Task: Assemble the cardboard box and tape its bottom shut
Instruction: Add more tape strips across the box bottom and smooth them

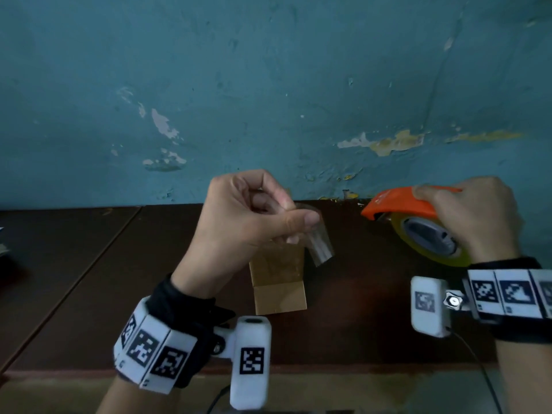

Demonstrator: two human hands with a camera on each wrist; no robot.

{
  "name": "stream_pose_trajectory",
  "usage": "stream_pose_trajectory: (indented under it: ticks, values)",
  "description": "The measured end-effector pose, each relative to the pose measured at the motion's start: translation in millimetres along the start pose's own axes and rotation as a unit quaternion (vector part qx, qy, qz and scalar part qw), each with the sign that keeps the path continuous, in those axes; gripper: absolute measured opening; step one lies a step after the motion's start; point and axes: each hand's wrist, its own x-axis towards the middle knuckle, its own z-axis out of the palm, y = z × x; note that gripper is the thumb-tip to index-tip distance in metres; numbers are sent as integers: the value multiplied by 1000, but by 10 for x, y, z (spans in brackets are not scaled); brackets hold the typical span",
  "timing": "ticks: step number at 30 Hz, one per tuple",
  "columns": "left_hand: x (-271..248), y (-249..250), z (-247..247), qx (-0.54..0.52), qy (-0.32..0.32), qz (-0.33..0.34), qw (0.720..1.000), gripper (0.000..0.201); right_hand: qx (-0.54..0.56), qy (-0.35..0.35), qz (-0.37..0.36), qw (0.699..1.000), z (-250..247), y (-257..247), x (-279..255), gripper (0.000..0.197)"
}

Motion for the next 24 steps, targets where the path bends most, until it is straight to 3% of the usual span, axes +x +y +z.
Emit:
stream_pose_trajectory:
  ticks: [4,10,14,19,24]
  values:
    - [8,6,-10,-21,-14,-22,999,28,-54,-57,19,997,85,105,83,57]
    - [0,1,-1,-52,-38,-19,998,24,-110,-188,11,976,318,174,82,50]
    - [6,-21,17,-91,-51,-23,994,23,-121,-203,-6,972,389,193,103,55]
    - [-6,3,57,-140,-76,-21,987,22,-156,-275,-18,948,486,156,37,50]
    - [-7,-13,59,-144,-94,-34,985,21,-207,-314,-24,926,574,126,-24,62]
